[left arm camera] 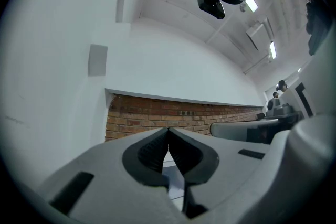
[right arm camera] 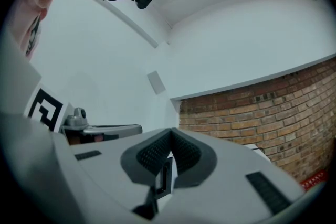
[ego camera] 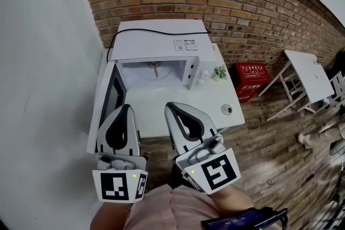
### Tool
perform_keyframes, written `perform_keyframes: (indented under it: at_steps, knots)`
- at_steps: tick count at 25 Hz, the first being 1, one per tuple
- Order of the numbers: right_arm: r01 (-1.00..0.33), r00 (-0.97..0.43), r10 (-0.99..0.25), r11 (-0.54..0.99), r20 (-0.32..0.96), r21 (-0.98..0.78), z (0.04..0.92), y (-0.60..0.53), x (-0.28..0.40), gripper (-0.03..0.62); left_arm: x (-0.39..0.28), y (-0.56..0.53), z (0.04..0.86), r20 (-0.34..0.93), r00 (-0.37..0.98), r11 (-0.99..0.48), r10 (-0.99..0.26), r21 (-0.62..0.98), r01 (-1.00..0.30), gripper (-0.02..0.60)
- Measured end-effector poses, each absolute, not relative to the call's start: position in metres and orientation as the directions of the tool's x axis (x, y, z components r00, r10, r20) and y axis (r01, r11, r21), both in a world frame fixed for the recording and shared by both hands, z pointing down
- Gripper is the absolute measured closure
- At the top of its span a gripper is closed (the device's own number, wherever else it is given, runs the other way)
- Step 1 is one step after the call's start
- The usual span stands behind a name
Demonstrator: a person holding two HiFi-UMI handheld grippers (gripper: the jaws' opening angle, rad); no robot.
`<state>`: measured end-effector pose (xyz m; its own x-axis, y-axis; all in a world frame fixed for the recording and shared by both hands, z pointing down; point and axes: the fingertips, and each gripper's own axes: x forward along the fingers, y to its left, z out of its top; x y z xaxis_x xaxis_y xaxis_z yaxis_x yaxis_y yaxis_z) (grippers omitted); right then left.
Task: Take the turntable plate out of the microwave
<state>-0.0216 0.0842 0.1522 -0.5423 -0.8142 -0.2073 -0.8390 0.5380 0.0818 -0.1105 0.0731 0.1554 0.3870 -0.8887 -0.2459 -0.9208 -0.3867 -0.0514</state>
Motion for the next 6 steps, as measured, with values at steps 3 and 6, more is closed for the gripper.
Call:
perform_keyframes:
  at_steps: [3, 6]
  knots:
    - [-0.837, -0.545, -0.812, 0.540, -0.208, 0.085, 0.1514, 0.0861, -0.0227, 0.591, -0.1115, 0.0741, 0.1547, -0.245, 0.384, -0.383, -0.890, -0.052, -0.922, 0.584]
    - [-0.834, -0.550, -0.811, 0.547, -0.201, 0.075, 0.1528, 0.0880, -0.0246, 0.591, -0.1124, 0.0752, 0.1547, -0.243, 0.380, -0.380, -0.893, -0.051, -0.924, 0.584]
